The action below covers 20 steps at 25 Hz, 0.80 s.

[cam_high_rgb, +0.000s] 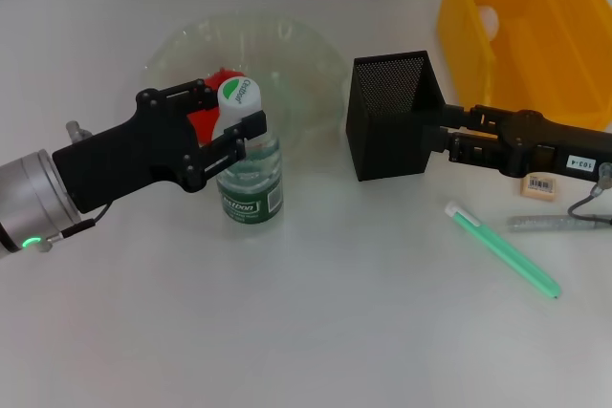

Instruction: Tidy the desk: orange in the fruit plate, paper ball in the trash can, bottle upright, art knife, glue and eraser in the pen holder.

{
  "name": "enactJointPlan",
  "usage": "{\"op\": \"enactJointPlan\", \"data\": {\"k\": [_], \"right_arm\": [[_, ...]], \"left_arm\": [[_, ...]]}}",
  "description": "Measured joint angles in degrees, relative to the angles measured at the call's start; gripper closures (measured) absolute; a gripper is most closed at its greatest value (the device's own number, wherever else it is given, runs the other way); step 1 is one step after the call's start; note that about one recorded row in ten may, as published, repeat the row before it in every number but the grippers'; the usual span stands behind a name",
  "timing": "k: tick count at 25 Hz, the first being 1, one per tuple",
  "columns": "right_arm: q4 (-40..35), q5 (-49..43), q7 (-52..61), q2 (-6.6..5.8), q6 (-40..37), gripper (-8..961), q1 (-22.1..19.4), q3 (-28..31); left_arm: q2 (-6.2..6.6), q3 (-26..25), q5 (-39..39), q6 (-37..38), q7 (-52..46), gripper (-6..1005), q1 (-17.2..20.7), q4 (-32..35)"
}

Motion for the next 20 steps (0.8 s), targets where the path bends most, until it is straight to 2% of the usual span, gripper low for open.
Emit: {"op": "enactJointPlan", "data": {"k": [7,10,13,16,20], "right_arm": [[0.0,0.0,-0.1,0.00,0.0,228,-0.1,0.2],[0.0,0.0,-0.1,0.00,-0.1,229,-0.2,0.2],[0.0,0.0,-0.1,0.00,-0.4,230,-0.2,0.2],[-0.3,0.0,0.4,-0.06,-1.2,231,-0.1,0.2],[-2.4,-0.3,4.3,-0.67,-3.4,232,0.3,-0.4]], "left_arm": [[0.16,0.0,-3.4,2.9,-0.7,525,1.2,-0.3],[0.21,0.0,-3.8,3.7,-0.7,290,1.7,-0.2],[0.33,-0.4,-4.2,5.5,-1.0,265,2.2,0.1],[0.73,-3.2,-5.2,11.7,-3.5,240,3.6,1.1],[2.23,-3.2,-3.5,17.8,-10.5,206,5.1,5.6]]}}
